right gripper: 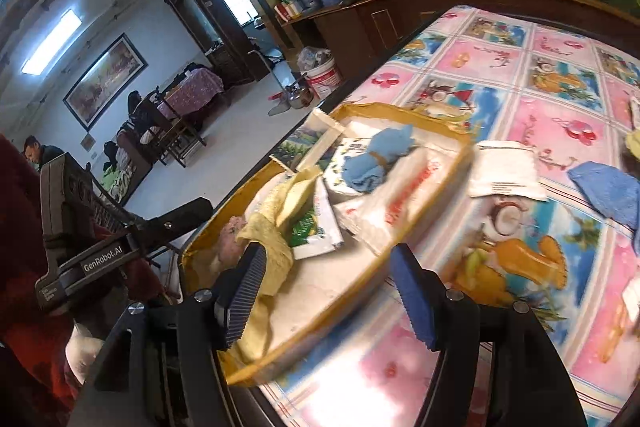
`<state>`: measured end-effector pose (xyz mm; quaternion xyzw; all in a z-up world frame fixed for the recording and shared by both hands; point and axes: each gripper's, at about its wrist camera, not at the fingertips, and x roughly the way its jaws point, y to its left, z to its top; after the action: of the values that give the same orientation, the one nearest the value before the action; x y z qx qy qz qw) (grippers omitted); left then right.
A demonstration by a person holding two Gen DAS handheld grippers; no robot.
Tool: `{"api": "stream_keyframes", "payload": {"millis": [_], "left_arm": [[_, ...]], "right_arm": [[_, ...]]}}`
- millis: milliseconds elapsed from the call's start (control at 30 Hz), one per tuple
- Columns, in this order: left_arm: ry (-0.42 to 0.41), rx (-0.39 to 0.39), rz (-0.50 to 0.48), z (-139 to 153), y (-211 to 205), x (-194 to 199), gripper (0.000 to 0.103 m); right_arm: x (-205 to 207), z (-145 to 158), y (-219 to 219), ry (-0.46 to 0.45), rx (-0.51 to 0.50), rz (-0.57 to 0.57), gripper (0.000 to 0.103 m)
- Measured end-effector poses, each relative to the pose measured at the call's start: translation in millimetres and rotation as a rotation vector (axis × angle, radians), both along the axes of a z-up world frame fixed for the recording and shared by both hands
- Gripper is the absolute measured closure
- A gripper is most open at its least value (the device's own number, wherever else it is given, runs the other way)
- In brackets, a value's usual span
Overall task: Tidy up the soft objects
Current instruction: 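Carry the plush ball and yellow towel into the foam box and release both, then grasp the yellow-orange packet with the right gripper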
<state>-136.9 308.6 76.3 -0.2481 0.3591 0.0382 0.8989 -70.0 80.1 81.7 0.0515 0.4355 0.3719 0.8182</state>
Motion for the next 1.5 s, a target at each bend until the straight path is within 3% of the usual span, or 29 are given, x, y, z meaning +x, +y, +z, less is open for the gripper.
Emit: {"api": "stream_keyframes", "payload": {"millis": [267, 367, 467, 567, 700, 800, 1000, 1067, 1100, 1267, 1400, 1500], "left_arm": [[-0.012, 0.055, -0.103, 22.3, -49.2, 0.6, 0.038], [-0.031, 0.089, -0.156, 29.1, -76.8, -0.5, 0.027], [-0.009, 0.092, -0.233, 23.8, -105.3, 6.8, 0.027], [0.013, 0.092, -0.308, 18.9, -134.9, 12.8, 0.027], [0.044, 0.121, -0.418, 14.2, -173.7, 16.4, 0.027], [0.052, 0.151, -0.472, 13.3, -190.2, 16.2, 0.027], [0.077, 0.199, -0.470, 12.2, -196.4, 28.0, 0.027], [0.084, 0.205, -0.469, 12.6, -195.3, 34.4, 0.027], [0.087, 0.204, -0.469, 12.9, -195.1, 37.7, 0.027], [0.104, 0.204, -0.503, 12.4, -204.1, 61.6, 0.027], [0.151, 0.185, -0.570, 1.3, -225.3, 95.8, 0.027], [0.170, 0.235, -0.605, -7.4, -240.8, 132.5, 0.027]], "right_arm": [[2.4, -1.9, -145.8, -0.028, 0.006, -0.273, 0.032], [2.1, -3.5, -215.4, -0.033, 0.024, -0.434, 0.032], [3.7, -7.7, -268.9, -0.018, 0.018, -0.556, 0.030], [7.4, -12.9, -297.8, -0.002, 0.022, -0.609, 0.030], [14.2, -17.9, -299.5, 0.007, 0.026, -0.601, 0.030], [26.4, -25.4, -276.9, 0.034, 0.000, -0.535, 0.030], [54.3, -46.7, -223.6, 0.064, -0.150, -0.472, 0.029], [52.3, -50.8, -213.9, 0.031, -0.194, -0.468, 0.039], [47.9, -50.3, -212.6, 0.002, -0.213, -0.477, 0.059], [37.0, -49.5, -236.6, -0.026, -0.121, -0.504, 0.059], [40.5, -58.0, -261.8, 0.038, -0.017, -0.544, 0.058], [43.4, -61.0, -268.8, 0.073, 0.020, -0.552, 0.056]]}}
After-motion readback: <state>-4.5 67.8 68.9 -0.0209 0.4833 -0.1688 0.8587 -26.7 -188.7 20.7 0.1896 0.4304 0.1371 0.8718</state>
